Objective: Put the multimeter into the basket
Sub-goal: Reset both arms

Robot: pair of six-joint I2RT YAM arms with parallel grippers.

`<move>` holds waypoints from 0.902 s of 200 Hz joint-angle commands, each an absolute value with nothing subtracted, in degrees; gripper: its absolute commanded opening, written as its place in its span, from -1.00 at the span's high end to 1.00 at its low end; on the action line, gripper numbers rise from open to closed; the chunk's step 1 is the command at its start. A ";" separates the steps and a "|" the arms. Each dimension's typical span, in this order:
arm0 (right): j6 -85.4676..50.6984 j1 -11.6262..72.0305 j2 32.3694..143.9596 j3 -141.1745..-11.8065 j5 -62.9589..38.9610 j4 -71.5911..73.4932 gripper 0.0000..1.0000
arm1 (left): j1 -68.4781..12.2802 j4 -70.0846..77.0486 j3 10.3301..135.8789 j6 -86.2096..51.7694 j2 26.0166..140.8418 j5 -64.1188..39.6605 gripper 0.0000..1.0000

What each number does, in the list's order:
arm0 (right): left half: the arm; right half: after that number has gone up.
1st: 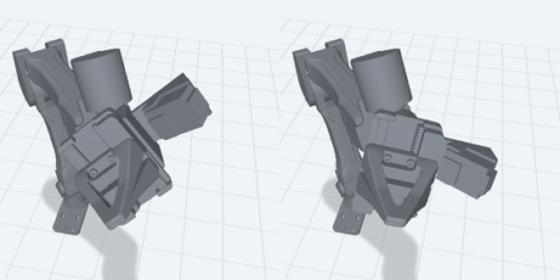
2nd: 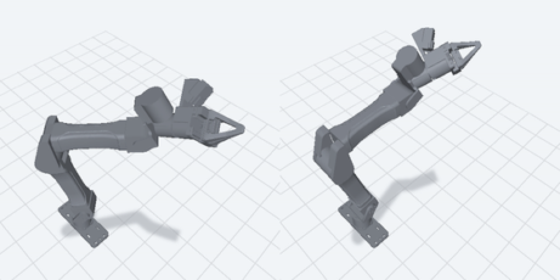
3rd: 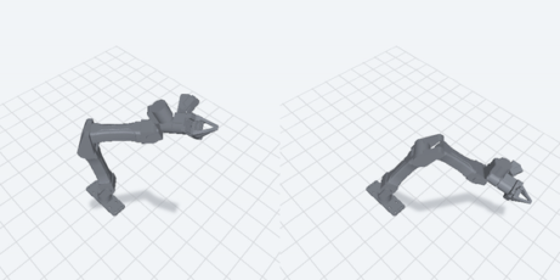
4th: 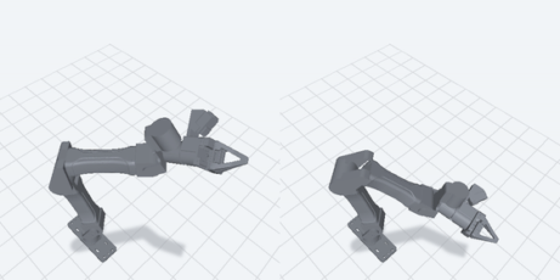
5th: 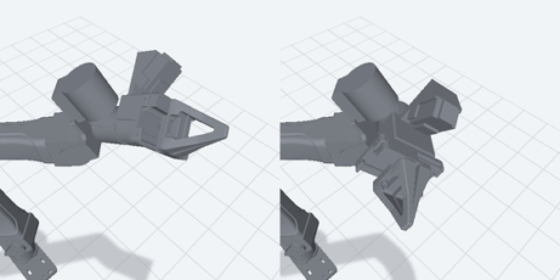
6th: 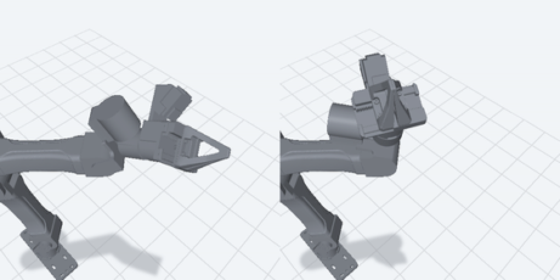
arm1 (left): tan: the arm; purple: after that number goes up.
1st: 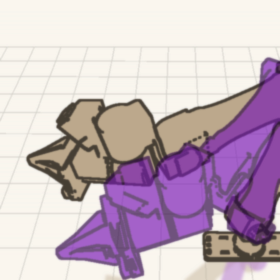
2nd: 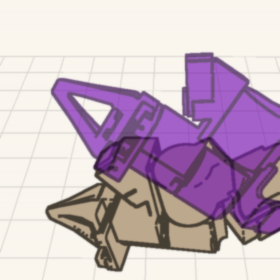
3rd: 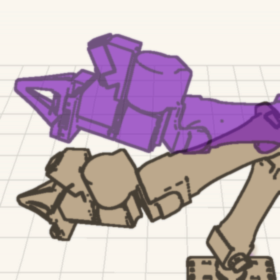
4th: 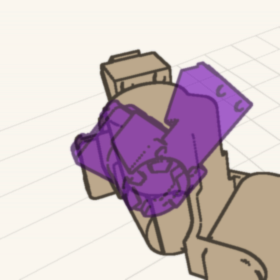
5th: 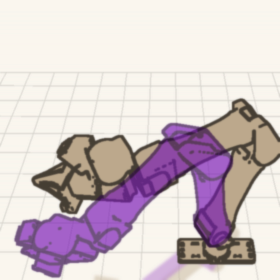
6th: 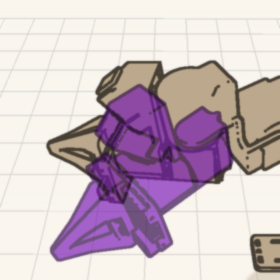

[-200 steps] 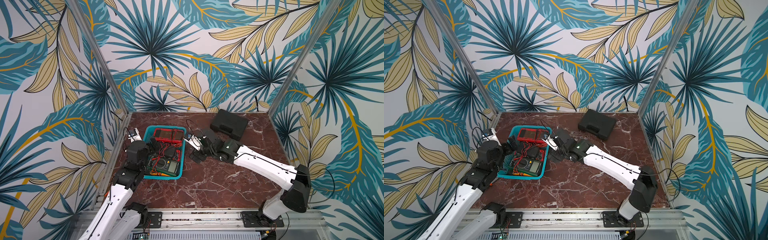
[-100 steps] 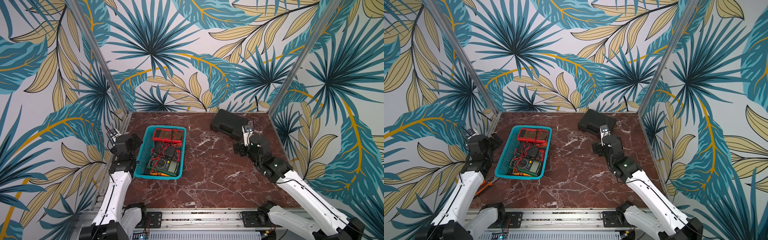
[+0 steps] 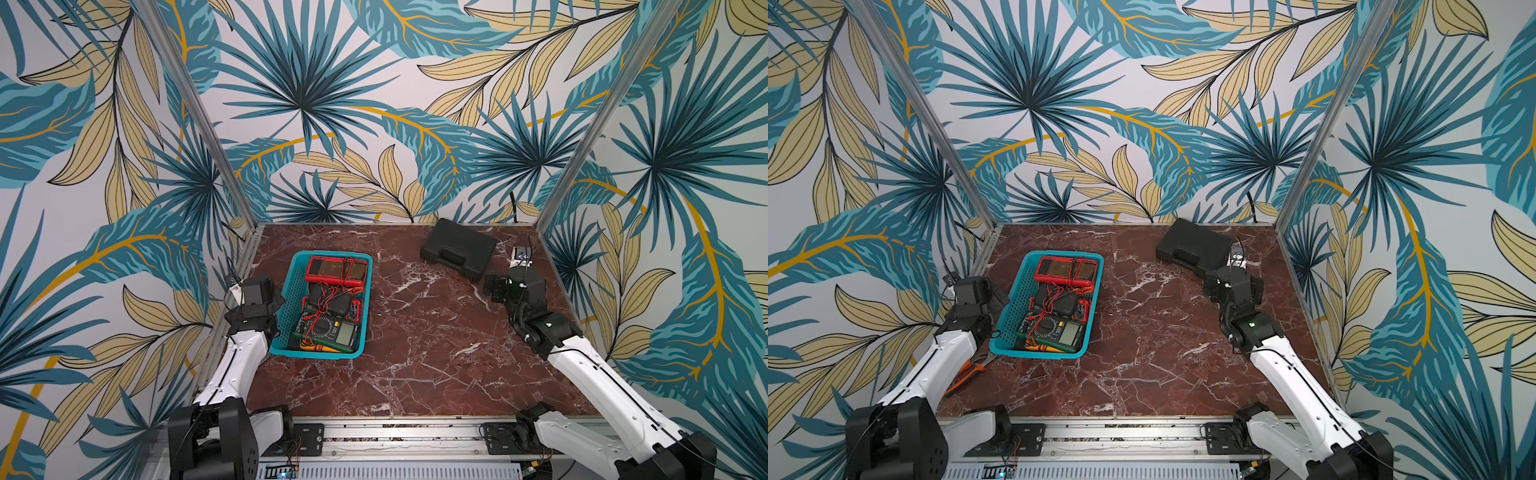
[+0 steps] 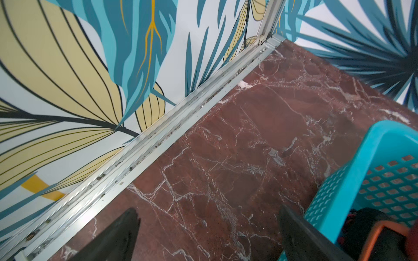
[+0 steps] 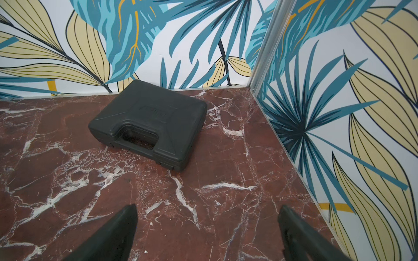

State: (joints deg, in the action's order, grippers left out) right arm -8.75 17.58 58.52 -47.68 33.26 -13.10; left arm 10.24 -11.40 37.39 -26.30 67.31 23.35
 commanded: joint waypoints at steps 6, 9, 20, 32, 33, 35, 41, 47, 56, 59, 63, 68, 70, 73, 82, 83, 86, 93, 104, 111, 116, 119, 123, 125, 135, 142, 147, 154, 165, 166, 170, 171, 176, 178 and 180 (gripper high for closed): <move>-11.79 15.80 59.05 -45.93 34.32 -10.46 -0.99 | 10.77 -14.35 37.39 -23.83 70.35 22.19 -1.00; -11.92 15.55 59.02 -45.78 34.21 -10.38 -0.99 | 10.78 -14.60 37.51 -23.83 70.75 21.92 -1.00; -12.63 14.81 59.07 -45.37 33.84 -10.05 -0.99 | 10.78 -15.32 37.85 -23.80 72.19 20.98 -1.00; -12.88 14.29 58.99 -44.80 33.52 -9.70 -0.99 | 10.72 -15.38 37.97 -23.74 73.56 19.95 -1.00; -12.94 14.26 58.98 -44.73 33.63 -9.68 -0.99 | 10.68 -15.38 37.97 -23.74 73.69 19.82 -1.00; -12.95 14.18 58.98 -44.62 33.66 -9.63 -0.99 | 10.71 -15.38 37.97 -23.73 73.84 19.54 -1.00; -13.01 14.00 58.89 -44.39 33.64 -9.45 -0.99 | 10.58 -15.31 37.80 -23.73 74.36 18.78 -1.00; -13.21 13.85 58.76 -44.23 33.69 -9.36 -0.99 | 10.41 -14.86 37.58 -23.75 74.71 17.95 -1.00; -13.33 13.61 58.75 -43.97 33.79 -9.23 -0.99 | 9.97 -14.13 37.44 -23.71 75.34 16.52 -1.00; -13.40 13.54 58.79 -43.87 33.83 -9.23 -0.99 | 9.83 -13.95 37.44 -23.55 75.60 16.00 -1.00; -13.47 13.48 58.81 -43.89 33.85 -9.15 -0.99 | 9.52 -13.64 37.44 -23.39 76.02 15.34 -1.00; -13.65 13.32 58.93 -43.81 33.89 -9.14 -0.99 | 9.16 -13.43 37.59 -22.96 76.54 14.44 -1.00; -13.72 13.28 58.92 -43.84 33.98 -9.14 -0.99 | 9.01 -13.31 37.68 -22.62 76.79 14.13 -1.00; -13.80 13.24 59.02 -43.78 34.03 -9.06 -0.99 | 8.56 -13.32 37.87 -22.39 77.12 14.06 -1.00; -13.90 13.10 59.39 -43.81 34.33 -9.10 -0.99 | 7.37 -14.36 38.91 -21.75 78.20 14.85 -1.00; -13.94 13.10 59.45 -43.84 34.39 -9.12 -0.99 | 7.24 -14.47 39.06 -21.69 78.30 14.85 -1.00; -14.08 13.02 59.62 -43.80 34.45 -9.14 -0.99 | 6.93 -14.90 39.37 -21.37 78.56 14.81 -1.00; -14.19 12.93 59.91 -43.78 34.86 -9.14 -0.99 | 6.48 -15.37 40.08 -20.76 78.92 14.48 -1.00; -14.64 12.75 60.53 -43.77 35.57 -9.23 -0.99 | 6.15 -15.38 40.63 -19.92 79.30 13.06 -1.00; -14.86 12.51 60.88 -43.68 35.89 -9.31 -0.99 | 6.15 -15.37 40.94 -19.51 79.52 12.11 -1.00; -15.04 12.35 61.13 -43.64 36.07 -9.34 -0.99 | 6.22 -15.34 41.14 -19.32 79.67 11.37 -1.00; -15.22 12.27 61.24 -43.54 36.19 -9.39 -0.99 | 6.22 -15.38 41.28 -19.08 79.78 10.81 -1.00; -15.33 12.13 61.26 -43.44 36.22 -9.40 -0.99 | 6.32 -15.38 41.45 -18.84 80.00 10.15 -1.00; -15.37 12.04 61.37 -43.42 36.23 -9.40 -0.99 | 6.37 -15.36 41.52 -18.77 80.09 9.83 -1.00; -15.70 11.74 61.35 -43.12 36.49 -9.40 -0.99 | 6.59 -15.35 42.19 -18.52 80.98 8.73 -1.00; -15.81 11.53 61.22 -42.85 36.47 -9.40 -0.99 | 6.66 -15.38 42.44 -18.42 81.42 8.34 -1.00; -16.03 11.39 61.02 -42.68 36.47 -9.40 -0.99 | 6.65 -14.72 42.39 -18.24 81.67 8.06 -1.00; -16.19 11.13 60.79 -42.53 36.31 -9.40 -0.99 | 6.75 -13.50 42.29 -18.18 81.81 7.71 -1.00; -16.34 10.92 60.27 -42.18 35.70 -9.25 -0.99 | 6.73 -10.48 41.53 -17.62 81.48 6.94 -1.00; -16.39 10.91 60.24 -42.10 35.65 -9.24 -0.99 | 6.75 -10.12 41.42 -17.60 81.48 6.94 -1.00; -16.43 10.90 60.08 -41.95 35.55 -9.19 -0.99 | 6.76 -8.96 41.04 -17.46 81.28 6.67 -1.00; -16.43 10.85 59.97 -41.94 35.53 -9.16 -0.99 | 6.76 -8.57 40.95 -17.47 81.25 6.63 -1.00; -16.43 10.81 59.79 -41.86 35.43 -9.06 -0.99 | 6.77 -7.17 40.46 -17.24 80.96 6.52 -1.00; -16.43 10.81 59.68 -41.78 35.42 -8.99 -0.99 | 6.77 -6.61 40.30 -17.10 80.80 6.51 -1.00; -16.44 10.81 59.66 -41.60 35.42 -8.90 -0.99 | 6.77 -6.09 40.09 -16.95 80.71 6.57 -1.00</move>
